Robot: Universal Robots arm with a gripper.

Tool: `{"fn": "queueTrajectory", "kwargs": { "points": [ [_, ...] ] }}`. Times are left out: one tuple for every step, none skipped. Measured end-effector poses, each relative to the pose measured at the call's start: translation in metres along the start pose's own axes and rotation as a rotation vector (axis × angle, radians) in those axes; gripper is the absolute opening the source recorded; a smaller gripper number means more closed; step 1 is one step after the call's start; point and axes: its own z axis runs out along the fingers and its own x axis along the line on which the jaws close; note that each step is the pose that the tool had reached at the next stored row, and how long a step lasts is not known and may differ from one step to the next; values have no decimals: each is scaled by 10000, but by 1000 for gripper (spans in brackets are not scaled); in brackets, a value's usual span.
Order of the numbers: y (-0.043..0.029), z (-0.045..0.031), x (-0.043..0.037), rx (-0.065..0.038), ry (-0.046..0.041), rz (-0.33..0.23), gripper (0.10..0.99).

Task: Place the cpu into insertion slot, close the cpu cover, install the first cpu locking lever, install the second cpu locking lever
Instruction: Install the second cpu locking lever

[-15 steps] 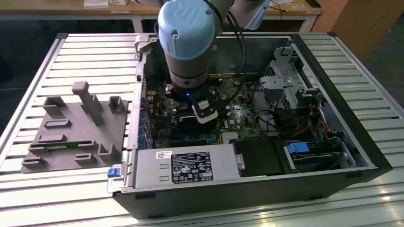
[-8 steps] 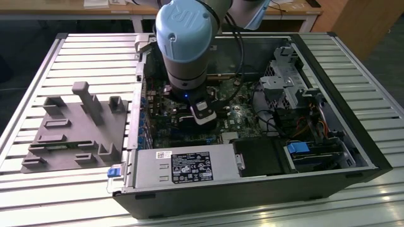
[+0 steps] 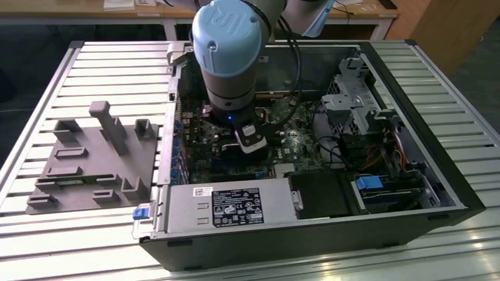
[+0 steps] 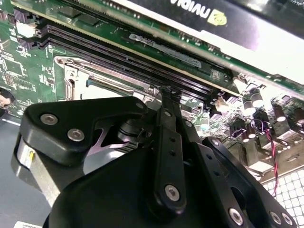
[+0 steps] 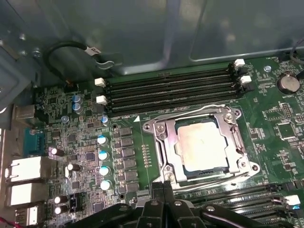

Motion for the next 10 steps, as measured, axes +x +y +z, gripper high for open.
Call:
{"fn": "queueTrajectory", "kwargs": {
  "points": [
    [2, 3, 0, -2, 0, -1, 102],
    [3, 5, 1, -2, 0, -1, 102],
    [3, 7, 1, 0, 0, 0, 102],
    [3, 9, 2, 0, 0, 0, 102],
    [2, 11, 2, 0, 1, 0, 102],
    [2, 13, 1, -1, 1, 0, 102],
    [3, 14, 2, -1, 1, 0, 102],
    [3, 15, 3, -1, 1, 1, 102],
    [6, 18, 6, -4, -1, 2, 102],
    [8, 19, 8, -4, 0, 2, 102]
  ]
}}
